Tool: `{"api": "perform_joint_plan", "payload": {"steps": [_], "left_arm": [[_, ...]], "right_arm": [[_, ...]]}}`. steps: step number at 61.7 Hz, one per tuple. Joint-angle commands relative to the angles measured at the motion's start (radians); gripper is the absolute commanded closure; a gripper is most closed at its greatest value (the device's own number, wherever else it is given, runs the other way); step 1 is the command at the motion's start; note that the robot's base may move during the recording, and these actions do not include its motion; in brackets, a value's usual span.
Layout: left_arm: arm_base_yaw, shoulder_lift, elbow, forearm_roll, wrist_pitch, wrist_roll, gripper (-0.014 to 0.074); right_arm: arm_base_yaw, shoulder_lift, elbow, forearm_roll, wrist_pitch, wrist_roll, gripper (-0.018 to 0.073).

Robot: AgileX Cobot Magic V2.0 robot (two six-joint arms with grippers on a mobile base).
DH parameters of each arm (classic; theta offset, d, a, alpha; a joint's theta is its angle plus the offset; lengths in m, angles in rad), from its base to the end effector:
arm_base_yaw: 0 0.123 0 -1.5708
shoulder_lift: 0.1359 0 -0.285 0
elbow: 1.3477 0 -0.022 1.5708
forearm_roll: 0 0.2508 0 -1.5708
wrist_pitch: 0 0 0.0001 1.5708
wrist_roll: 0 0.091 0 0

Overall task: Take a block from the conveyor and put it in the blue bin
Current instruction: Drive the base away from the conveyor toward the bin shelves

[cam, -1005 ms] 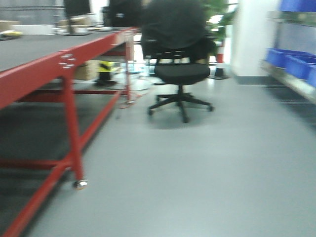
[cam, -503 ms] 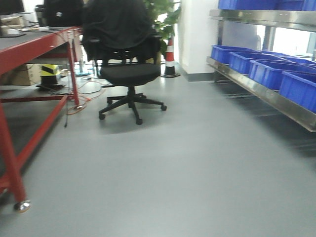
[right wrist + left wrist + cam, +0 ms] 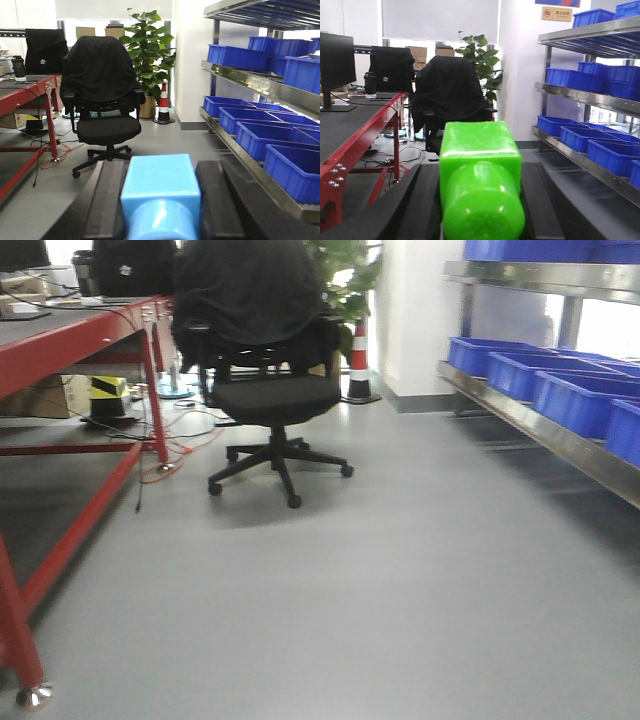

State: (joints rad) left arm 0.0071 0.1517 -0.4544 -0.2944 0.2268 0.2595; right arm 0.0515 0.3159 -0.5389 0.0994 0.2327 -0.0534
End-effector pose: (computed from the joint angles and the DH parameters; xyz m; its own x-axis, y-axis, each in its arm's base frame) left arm 0.0398 -0.0057 0.3350 0.1700 -0.0265 -0.9851 0.0619 0.9979 -0.0162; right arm 0.0662 0.0055 0.3520 0.0751 0.0472 -0.9961 -0.0776 0.9961 0.0414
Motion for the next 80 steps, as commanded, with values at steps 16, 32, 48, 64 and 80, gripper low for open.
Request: {"api": "perform_joint_plan", "payload": {"steps": [16, 32, 48, 64, 80], "left_arm": [[-0.006, -0.004, 0.0, -0.008, -0.013, 0.001, 0.0707], [-0.006, -0.004, 0.0, -0.008, -0.013, 0.001, 0.0707], [-0.006, -0.004, 0.0, -0.008, -0.013, 0.001, 0.0707], [-0.006, -0.004, 0.0, -0.008, -0.013, 0.001, 0.0707], [-0.006, -0.004, 0.0, -0.008, -0.013, 0.001, 0.0707]], "right_arm": [[0.002, 0.0, -0.008, -0.007, -0.015, -0.002, 0.0721], [0.002, 0.0, -0.008, -0.007, -0.015, -0.002, 0.0721], [0.002, 0.0, -0.008, -0.007, -0.015, -0.002, 0.0721], [0.002, 0.0, -0.008, -0.007, -0.015, -0.002, 0.0721], [0.002, 0.0, -0.008, -0.007, -0.015, -0.002, 0.0721]]}}
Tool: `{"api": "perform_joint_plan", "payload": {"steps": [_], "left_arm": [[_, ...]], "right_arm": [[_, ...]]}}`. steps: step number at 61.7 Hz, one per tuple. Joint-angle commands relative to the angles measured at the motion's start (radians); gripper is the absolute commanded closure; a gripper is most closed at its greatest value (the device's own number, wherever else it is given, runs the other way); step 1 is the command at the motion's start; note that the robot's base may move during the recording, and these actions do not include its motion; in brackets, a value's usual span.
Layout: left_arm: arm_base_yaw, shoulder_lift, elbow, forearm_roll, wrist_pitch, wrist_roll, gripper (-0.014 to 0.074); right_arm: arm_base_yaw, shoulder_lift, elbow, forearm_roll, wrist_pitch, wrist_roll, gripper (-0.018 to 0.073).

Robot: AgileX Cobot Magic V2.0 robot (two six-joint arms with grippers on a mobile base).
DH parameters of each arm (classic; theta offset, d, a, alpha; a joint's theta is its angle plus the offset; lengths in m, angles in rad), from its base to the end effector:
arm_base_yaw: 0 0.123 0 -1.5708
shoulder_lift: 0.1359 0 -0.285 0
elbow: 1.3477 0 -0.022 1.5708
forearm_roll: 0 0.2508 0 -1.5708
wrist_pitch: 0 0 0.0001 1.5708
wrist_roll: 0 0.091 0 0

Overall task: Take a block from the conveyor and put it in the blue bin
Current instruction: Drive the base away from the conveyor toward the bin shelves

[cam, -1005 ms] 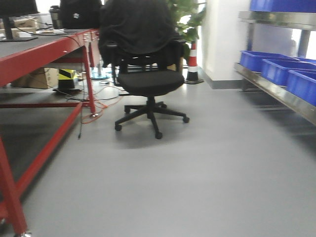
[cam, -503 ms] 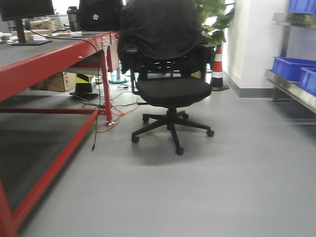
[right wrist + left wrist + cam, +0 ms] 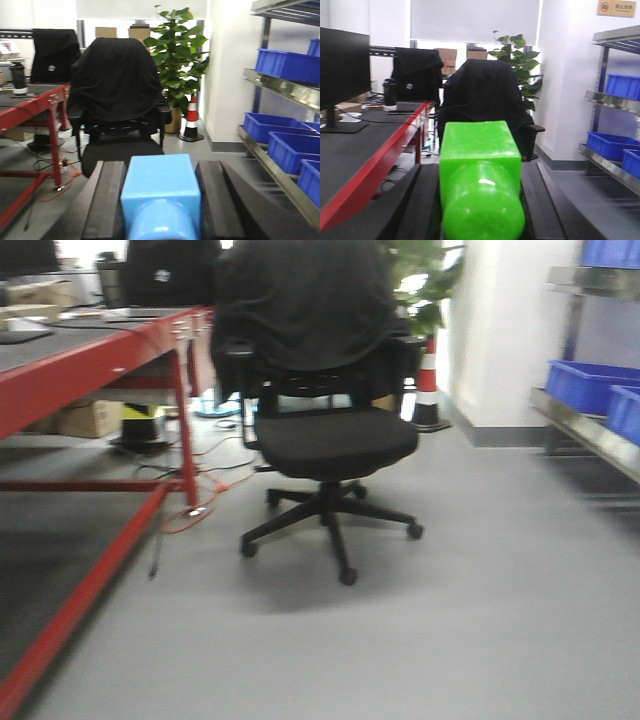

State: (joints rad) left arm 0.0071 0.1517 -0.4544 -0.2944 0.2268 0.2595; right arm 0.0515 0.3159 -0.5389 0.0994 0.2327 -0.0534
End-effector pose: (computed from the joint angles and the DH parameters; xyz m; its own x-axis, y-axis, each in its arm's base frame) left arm 0.0398 -0.0057 0.3350 0.1700 -0.0265 -0.9851 0.0619 0.9979 -0.0162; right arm 0.0662 0.0055 0.3520 0.0751 0.0472 -0.9961 -0.0776 0.9961 0.0414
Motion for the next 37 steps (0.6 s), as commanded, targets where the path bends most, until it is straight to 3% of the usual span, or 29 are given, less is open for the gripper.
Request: {"api": "perform_joint_plan", "payload": {"steps": [1, 37], "left_arm": [[-0.006, -0.004, 0.0, -0.008, -0.013, 0.001, 0.0707], [-0.006, -0.004, 0.0, -0.008, -0.013, 0.001, 0.0707]], "right_arm": [[0.002, 0.0, -0.008, -0.007, -0.015, -0.002, 0.0721], [0.002, 0.0, -0.008, -0.007, -0.015, -0.002, 0.0721]]}}
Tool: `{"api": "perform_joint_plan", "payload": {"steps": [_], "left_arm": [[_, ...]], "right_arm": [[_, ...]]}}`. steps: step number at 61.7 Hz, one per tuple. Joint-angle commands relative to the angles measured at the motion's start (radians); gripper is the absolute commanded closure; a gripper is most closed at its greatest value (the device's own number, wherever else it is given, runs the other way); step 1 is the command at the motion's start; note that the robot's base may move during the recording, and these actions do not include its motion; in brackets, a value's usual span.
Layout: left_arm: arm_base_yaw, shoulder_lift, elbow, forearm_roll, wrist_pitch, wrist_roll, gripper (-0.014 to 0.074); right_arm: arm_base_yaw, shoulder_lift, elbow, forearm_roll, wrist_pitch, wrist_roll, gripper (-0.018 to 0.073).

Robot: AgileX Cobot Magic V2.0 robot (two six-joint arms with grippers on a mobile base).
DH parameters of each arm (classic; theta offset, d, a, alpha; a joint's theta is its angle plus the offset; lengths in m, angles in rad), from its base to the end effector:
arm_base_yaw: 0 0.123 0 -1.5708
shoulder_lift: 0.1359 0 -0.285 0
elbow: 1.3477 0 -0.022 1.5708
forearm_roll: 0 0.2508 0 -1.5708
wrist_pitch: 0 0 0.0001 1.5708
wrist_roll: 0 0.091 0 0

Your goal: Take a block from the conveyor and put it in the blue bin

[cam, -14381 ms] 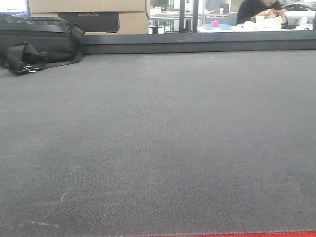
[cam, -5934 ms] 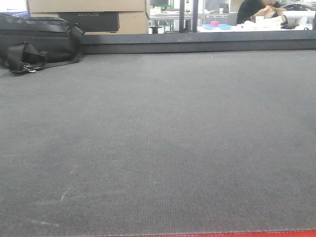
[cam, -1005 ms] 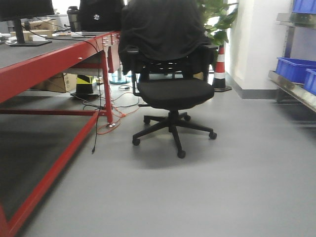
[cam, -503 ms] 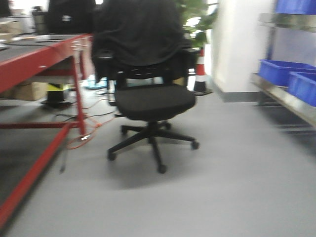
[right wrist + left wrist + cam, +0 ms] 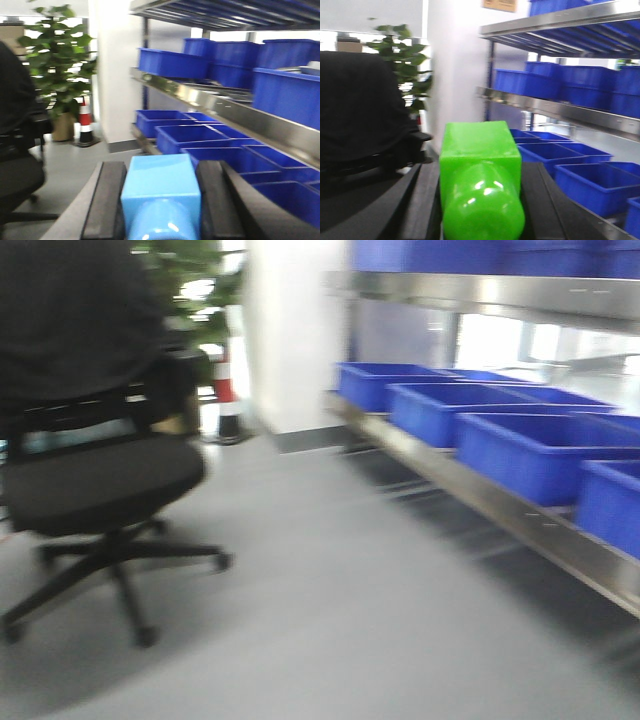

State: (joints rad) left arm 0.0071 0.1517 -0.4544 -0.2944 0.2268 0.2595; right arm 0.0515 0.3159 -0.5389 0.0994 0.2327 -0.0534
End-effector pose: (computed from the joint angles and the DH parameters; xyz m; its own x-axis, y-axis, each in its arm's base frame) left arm 0.0398 -0.0057 0.3350 0.1700 -0.0265 -0.9851 0.0619 0.9979 -0.0162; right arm 0.0662 0.0055 0.3520 0.0751 0.0472 -0.9961 -0.0776 0.9961 0.0414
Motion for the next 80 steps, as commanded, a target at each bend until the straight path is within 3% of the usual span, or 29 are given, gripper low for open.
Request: {"api": "perform_joint_plan", "payload": {"steps": [1, 80], "left_arm": [[-0.006, -0.004, 0.0, -0.008, -0.013, 0.001, 0.0707], [-0.006, -0.006, 0.0, -0.008, -0.013, 0.001, 0.0707]], "right_arm": [[0.002, 0.0, -0.008, -0.007, -0.015, -0.002, 0.0721], [0.002, 0.0, -0.008, -0.007, -0.015, -0.002, 0.0721]]}}
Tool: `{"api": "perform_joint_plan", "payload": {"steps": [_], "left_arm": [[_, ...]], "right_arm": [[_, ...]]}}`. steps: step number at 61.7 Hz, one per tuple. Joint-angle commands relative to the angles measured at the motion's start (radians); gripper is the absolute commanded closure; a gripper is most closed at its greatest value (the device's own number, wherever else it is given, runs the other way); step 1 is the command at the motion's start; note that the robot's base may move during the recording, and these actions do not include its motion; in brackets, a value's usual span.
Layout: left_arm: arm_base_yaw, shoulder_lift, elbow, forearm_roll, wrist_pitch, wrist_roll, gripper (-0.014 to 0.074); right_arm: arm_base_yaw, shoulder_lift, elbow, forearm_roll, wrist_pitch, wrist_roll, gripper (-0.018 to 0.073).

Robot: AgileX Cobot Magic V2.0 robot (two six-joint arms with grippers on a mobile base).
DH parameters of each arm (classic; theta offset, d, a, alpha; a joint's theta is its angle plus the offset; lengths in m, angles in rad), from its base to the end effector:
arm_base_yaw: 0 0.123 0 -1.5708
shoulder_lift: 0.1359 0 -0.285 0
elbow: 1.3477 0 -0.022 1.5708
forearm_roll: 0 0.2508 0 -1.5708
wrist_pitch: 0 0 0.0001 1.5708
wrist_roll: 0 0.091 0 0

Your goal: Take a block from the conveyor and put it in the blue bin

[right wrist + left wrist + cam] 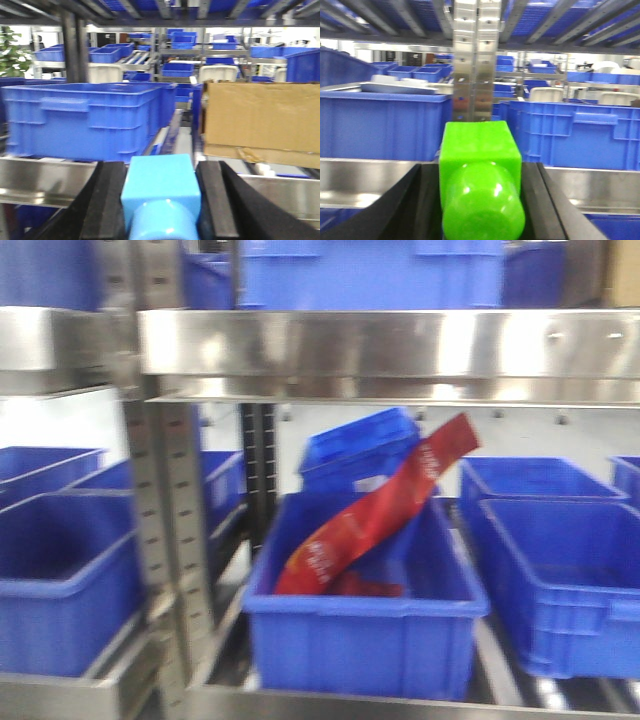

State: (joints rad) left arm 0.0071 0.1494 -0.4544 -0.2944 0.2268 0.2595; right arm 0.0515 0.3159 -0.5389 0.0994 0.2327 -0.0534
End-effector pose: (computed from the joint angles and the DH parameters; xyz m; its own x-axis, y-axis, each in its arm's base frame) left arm 0.0393 -0.0057 0.3351 0.1723 -0.0265 -0.9847 0.0620 0.9979 -0.0160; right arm 0.0662 0.0055 0.3520 0.0751 0.0472 -0.9961 -0.0776 0.9961 0.0414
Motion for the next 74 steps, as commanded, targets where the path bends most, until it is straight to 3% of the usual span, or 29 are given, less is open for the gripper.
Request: {"api": "perform_joint_plan", "payload": {"steps": [1, 74], "left_arm": [[-0.006, -0.004, 0.0, -0.008, -0.013, 0.001, 0.0707], [-0.006, -0.004, 0.0, -0.008, -0.013, 0.001, 0.0707]], "right_arm": [[0.002, 0.0, -0.008, -0.007, -0.015, -0.002, 0.0721], [0.002, 0.0, -0.008, -0.007, -0.015, -0.002, 0.0721]]}}
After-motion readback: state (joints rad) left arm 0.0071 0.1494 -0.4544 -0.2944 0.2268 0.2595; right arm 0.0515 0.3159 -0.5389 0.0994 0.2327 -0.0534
